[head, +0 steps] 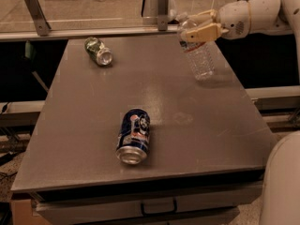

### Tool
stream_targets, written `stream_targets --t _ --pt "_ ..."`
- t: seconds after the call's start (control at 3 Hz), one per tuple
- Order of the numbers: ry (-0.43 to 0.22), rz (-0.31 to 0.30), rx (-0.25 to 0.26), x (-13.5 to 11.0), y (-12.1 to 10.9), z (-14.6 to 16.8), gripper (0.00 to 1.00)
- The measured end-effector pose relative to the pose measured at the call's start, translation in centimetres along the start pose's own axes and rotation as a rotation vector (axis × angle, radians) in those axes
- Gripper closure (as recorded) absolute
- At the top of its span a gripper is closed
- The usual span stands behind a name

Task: Place water bottle upright

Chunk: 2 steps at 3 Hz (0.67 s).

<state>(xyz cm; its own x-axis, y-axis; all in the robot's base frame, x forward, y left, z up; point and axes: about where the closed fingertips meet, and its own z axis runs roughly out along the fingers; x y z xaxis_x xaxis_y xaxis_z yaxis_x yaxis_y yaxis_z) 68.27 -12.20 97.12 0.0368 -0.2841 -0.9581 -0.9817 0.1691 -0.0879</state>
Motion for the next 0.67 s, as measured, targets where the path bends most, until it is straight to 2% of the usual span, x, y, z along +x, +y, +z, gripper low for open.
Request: stream_targets --t 0.67 --pt "-0.262 -0.046 -0.121 1.3 2.5 -2.1 1.00"
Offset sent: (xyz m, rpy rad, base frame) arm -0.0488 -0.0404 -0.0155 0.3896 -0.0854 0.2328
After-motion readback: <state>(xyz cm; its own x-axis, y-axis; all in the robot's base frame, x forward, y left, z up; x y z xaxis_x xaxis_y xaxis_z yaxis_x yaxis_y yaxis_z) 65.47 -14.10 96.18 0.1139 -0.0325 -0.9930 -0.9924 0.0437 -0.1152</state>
